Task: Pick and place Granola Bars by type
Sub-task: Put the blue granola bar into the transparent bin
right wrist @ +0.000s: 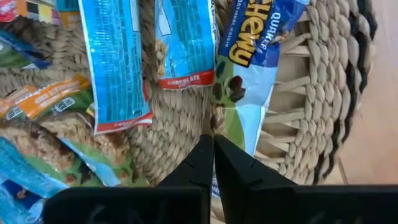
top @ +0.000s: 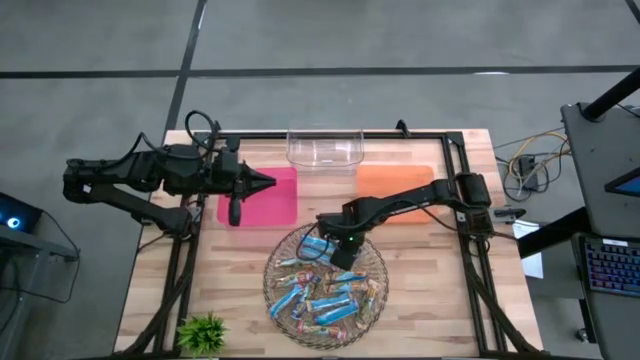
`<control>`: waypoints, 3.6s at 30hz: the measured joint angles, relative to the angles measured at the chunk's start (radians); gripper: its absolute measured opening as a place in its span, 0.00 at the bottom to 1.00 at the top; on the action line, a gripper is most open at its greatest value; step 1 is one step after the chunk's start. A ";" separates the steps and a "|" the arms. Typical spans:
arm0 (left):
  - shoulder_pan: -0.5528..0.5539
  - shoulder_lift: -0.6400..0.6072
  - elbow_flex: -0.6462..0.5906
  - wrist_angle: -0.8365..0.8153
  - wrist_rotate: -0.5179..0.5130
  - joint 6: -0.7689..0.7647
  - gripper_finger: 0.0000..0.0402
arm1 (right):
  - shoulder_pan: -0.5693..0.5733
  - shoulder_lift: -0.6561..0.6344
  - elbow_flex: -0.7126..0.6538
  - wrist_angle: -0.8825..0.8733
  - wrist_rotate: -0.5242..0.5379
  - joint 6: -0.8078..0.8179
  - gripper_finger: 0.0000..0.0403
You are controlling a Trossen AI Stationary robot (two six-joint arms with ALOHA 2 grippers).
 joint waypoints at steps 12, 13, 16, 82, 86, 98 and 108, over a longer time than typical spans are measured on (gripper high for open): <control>0.000 0.000 0.000 -0.010 0.000 -0.006 0.01 | -0.002 -0.037 0.002 -0.001 -0.021 -0.006 0.02; 0.000 0.000 0.000 -0.010 0.000 -0.006 0.01 | -0.002 -0.041 0.002 0.000 -0.036 -0.007 0.02; 0.000 -0.002 0.000 -0.010 0.000 0.002 0.01 | -0.001 -0.057 0.006 -0.003 -0.052 -0.045 0.02; 0.000 -0.005 0.000 -0.014 0.000 0.005 0.01 | 0.066 -0.048 0.036 -0.058 0.089 0.069 0.54; 0.000 -0.005 0.000 -0.014 0.000 -0.005 0.01 | 0.075 -0.048 0.031 -0.060 0.099 0.069 0.54; 0.000 -0.005 0.000 -0.011 0.000 -0.014 0.01 | 0.076 0.005 0.028 -0.051 0.143 0.046 0.54; 0.000 -0.004 0.000 -0.002 0.000 -0.030 0.01 | 0.077 0.072 0.052 -0.061 0.145 0.026 0.54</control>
